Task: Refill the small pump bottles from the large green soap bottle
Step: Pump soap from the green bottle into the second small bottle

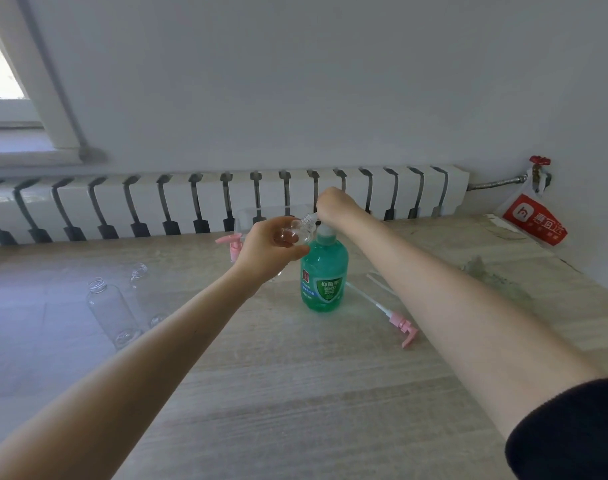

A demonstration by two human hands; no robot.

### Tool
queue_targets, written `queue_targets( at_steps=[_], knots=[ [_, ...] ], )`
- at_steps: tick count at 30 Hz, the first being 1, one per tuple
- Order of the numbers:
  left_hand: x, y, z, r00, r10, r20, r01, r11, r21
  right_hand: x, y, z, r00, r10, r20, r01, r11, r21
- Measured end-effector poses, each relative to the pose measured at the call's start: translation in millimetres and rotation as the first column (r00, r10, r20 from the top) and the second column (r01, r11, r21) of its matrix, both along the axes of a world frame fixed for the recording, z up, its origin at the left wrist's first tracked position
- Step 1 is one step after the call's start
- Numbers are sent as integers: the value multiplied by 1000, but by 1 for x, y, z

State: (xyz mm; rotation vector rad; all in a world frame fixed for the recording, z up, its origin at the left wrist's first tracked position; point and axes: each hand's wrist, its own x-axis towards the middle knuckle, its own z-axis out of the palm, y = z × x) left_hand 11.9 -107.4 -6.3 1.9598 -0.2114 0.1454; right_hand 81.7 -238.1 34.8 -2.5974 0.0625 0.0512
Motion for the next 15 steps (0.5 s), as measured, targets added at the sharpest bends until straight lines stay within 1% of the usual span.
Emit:
queue_targets(
  at_steps=[2, 8, 13, 15],
  knots=[
    [1, 0, 0, 1000, -4, -5, 4, 1000, 13, 0, 2, -2, 999, -14, -30, 15, 999, 31],
    [1, 1, 1, 1000, -14, -5, 14, 1000, 20, -1, 1, 0, 998, -11, -57, 9, 999, -32],
    [1, 2, 1, 1000, -6, 0, 6, 1000, 17, -1, 2, 4, 999, -39, -34, 38, 999, -30],
    [2, 2, 4, 1000, -4, 8, 4, 1000, 8, -2, 2, 10, 998, -46, -47, 44, 998, -45]
  ],
)
